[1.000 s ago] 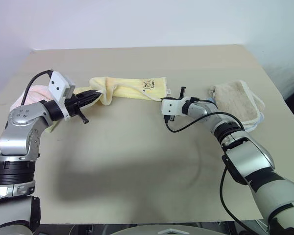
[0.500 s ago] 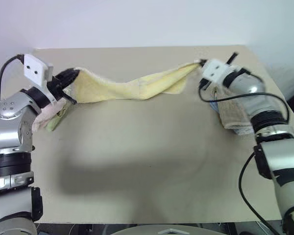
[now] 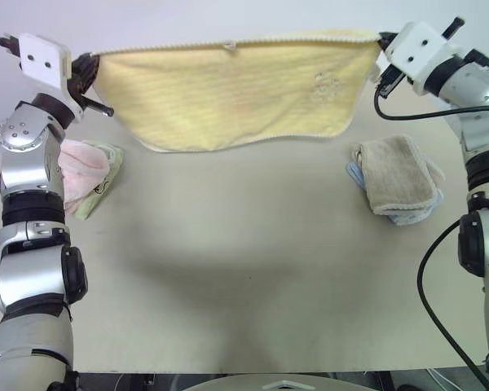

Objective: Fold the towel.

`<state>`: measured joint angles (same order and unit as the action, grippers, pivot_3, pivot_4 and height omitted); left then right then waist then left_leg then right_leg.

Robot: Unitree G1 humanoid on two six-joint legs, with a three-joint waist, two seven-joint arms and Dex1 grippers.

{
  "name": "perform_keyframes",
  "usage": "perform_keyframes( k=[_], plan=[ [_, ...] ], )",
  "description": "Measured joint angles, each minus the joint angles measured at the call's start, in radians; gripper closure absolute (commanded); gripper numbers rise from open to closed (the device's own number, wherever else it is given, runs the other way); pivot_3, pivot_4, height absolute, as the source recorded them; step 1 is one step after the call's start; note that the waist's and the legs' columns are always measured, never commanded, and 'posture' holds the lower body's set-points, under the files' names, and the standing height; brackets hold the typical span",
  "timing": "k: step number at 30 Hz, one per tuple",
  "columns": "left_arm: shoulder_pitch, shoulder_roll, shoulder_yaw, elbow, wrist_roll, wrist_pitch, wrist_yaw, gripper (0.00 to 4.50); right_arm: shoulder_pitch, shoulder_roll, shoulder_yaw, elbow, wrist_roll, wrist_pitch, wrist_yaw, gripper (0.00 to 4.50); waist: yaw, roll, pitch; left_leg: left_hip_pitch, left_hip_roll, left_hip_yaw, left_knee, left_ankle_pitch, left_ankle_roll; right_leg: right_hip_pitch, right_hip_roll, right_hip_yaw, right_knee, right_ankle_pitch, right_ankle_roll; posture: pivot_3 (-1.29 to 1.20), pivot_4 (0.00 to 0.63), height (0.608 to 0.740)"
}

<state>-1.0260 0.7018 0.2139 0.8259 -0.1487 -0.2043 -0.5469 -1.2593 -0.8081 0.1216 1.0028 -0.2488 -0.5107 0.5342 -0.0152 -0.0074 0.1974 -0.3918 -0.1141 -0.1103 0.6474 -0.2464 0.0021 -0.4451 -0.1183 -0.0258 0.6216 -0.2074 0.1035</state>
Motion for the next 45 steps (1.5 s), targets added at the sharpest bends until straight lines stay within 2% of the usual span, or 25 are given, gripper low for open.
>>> perform_keyframes(
  k=[2,4,7,10,13,15,17,19,20,21,26,31,36,40,45],
  plan=[
    [-0.004,0.009,0.005,-0.007,-0.011,0.000,-0.017,4.50,0.029,-0.021,-0.024,-0.049,0.042,0.002,0.057,4.45,0.000,0.000,0.000,0.000,0.000,0.000,0.000,-0.001,0.001,0.001,0.000,0.000,-0.002,0.001,0.001,0.00,0.150,0.731],
    [0.069,0.041,0.010,-0.089,-0.059,0.039,-0.109,4.50,0.151,-0.070,-0.067,-0.179,0.141,0.030,0.182,4.45,-0.002,0.000,0.000,0.000,0.000,0.001,-0.001,-0.002,0.003,0.002,0.000,0.000,-0.006,0.001,0.002,0.00,0.150,0.731],
    [0.324,0.086,0.021,-0.344,-0.184,0.191,-0.294,4.50,0.476,-0.148,-0.120,-0.442,0.300,0.158,0.378,4.45,-0.003,0.001,-0.001,-0.002,0.001,0.002,0.000,-0.003,0.003,0.002,0.000,0.001,-0.007,0.001,0.002,0.00,0.150,0.731],
    [0.547,0.100,0.030,-0.587,-0.303,0.379,-0.381,4.50,0.778,-0.161,-0.142,-0.684,0.422,0.322,0.490,4.45,-0.002,0.001,0.000,-0.007,0.000,0.003,0.002,-0.005,0.007,-0.003,0.000,0.005,-0.008,0.001,0.002,0.00,0.150,0.731],
    [0.707,0.149,0.051,-0.816,-0.403,0.529,-0.437,4.50,0.969,-0.163,-0.156,-0.904,0.507,0.454,0.541,4.45,0.000,0.001,0.000,-0.005,0.000,0.005,0.003,-0.007,0.009,-0.003,0.000,0.008,-0.006,0.001,0.002,0.00,0.150,0.731],
    [0.782,0.178,0.087,-0.911,-0.452,0.590,-0.460,4.50,1.025,-0.167,-0.186,-0.989,0.542,0.513,0.550,4.45,0.002,0.003,0.001,0.002,0.001,0.005,0.003,-0.008,0.008,0.004,0.000,0.009,-0.008,0.002,0.001,0.00,0.150,0.731],
    [0.826,0.202,0.120,-0.946,-0.474,0.628,-0.472,4.50,1.059,-0.174,-0.210,-1.039,0.564,0.555,0.558,4.45,0.004,0.003,0.001,0.008,0.005,0.005,0.003,-0.009,0.006,0.012,0.002,0.009,-0.010,-0.001,-0.001,0.00,0.150,0.731],
    [0.861,0.224,0.143,-0.955,-0.474,0.655,-0.474,4.50,1.095,-0.180,-0.219,-1.087,0.591,0.607,0.578,4.45,0.000,0.004,0.000,0.004,0.012,0.005,0.003,-0.009,0.005,0.019,0.009,0.009,-0.015,-0.001,-0.002,0.00,0.150,0.731],
    [0.869,0.227,0.151,-0.955,-0.474,0.660,-0.475,4.50,1.102,-0.180,-0.219,-1.102,0.602,0.630,0.588,4.45,-0.002,0.010,-0.002,-0.001,0.023,0.005,0.002,-0.009,0.005,0.023,0.022,0.011,-0.027,0.000,-0.003,0.00,0.150,0.731],
    [0.872,0.237,0.157,-0.954,-0.473,0.661,-0.477,4.50,1.106,-0.186,-0.219,-1.119,0.615,0.654,0.601,4.45,-0.002,0.009,-0.001,0.000,0.026,0.005,0.000,-0.009,0.005,0.019,0.031,0.019,-0.027,0.000,-0.003,0.00,0.150,0.731],
    [0.900,0.294,0.167,-0.903,-0.420,0.638,-0.497,4.50,1.129,-0.237,-0.232,-1.135,0.637,0.715,0.667,4.45,0.008,0.010,-0.002,0.002,0.032,0.020,-0.001,-0.006,0.005,0.014,0.030,0.023,-0.021,0.000,-0.012,0.00,0.150,0.731],
    [0.905,0.321,0.167,-0.814,-0.353,0.581,-0.525,4.50,1.133,-0.269,-0.295,-1.098,0.657,0.735,0.722,4.45,0.008,0.010,-0.001,-0.002,0.029,0.029,0.000,-0.008,0.007,0.011,0.027,0.028,-0.026,0.002,-0.009,0.00,0.150,0.731],
    [0.901,0.321,0.161,-0.805,-0.332,0.557,-0.556,4.50,1.129,-0.291,-0.332,-1.058,0.664,0.745,0.755,4.45,0.009,0.009,-0.001,-0.002,0.027,0.029,0.000,-0.010,0.006,0.011,0.024,0.029,-0.026,0.002,-0.010,0.00,0.150,0.731],
    [0.825,0.294,0.112,-0.753,-0.267,0.488,-0.522,4.50,1.053,-0.252,-0.310,-1.011,0.629,0.728,0.712,4.45,0.008,0.010,-0.001,0.001,0.027,0.029,0.001,-0.010,0.005,0.013,0.024,0.029,-0.024,0.002,-0.010,0.00,0.150,0.731],
    [0.623,0.203,-0.036,-0.523,-0.072,0.299,-0.386,4.50,0.909,-0.170,-0.217,-0.870,0.511,0.630,0.615,4.45,0.008,0.009,-0.001,0.001,0.027,0.030,0.003,-0.008,0.006,0.013,0.025,0.028,-0.024,0.007,-0.003,0.00,0.150,0.731]
  ],
)
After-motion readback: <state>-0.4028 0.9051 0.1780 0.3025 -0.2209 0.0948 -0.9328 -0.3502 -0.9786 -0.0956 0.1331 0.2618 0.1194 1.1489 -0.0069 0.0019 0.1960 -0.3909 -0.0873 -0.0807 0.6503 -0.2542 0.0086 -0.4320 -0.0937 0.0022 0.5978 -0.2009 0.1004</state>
